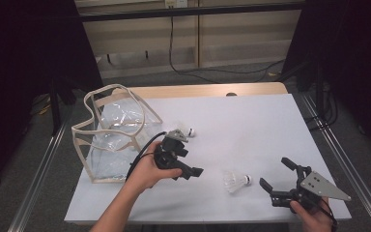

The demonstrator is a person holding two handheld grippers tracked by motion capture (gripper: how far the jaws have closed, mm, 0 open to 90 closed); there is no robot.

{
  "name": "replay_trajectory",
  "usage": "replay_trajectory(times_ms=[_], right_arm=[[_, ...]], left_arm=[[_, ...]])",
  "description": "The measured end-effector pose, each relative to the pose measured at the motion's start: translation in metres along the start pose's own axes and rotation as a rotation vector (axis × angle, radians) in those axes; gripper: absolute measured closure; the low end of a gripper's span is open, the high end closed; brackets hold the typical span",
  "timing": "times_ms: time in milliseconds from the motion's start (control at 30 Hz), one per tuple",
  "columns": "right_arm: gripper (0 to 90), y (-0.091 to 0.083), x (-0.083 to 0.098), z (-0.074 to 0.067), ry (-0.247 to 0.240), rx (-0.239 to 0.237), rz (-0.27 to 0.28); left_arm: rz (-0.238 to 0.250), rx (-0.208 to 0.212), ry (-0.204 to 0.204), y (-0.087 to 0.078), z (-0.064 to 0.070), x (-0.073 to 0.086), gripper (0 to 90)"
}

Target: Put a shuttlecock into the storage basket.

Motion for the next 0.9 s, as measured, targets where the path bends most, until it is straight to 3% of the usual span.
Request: replay_trajectory(times_ms=[167, 433, 900], right_arm=[[0.5, 0.000, 0.000, 0.000, 0.000, 0.000, -0.001], [0.6, 0.000, 0.000, 0.000, 0.000, -0.001, 0.002], [0.5, 0.000, 0.000, 0.000, 0.000, -0.001, 0.002]], left_arm=[[0.024, 0.024, 0.000, 0.003, 0.002, 0.001, 9.7], [0.022, 0.025, 0.042, 0.010, 0.005, 0.003, 9.4], [0.060, 0.043, 0.061, 0.022, 0.011, 0.004, 9.2]])
Point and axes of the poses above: each handheld gripper's, and its own axes: y roughly forward along the jaws, x roughly out of its underside, z roughly to its right, the point moved 8 cm from there along y, roughly forward along the jaws, and after that the axes turned 12 degrees about z, right-handed, at the moved point
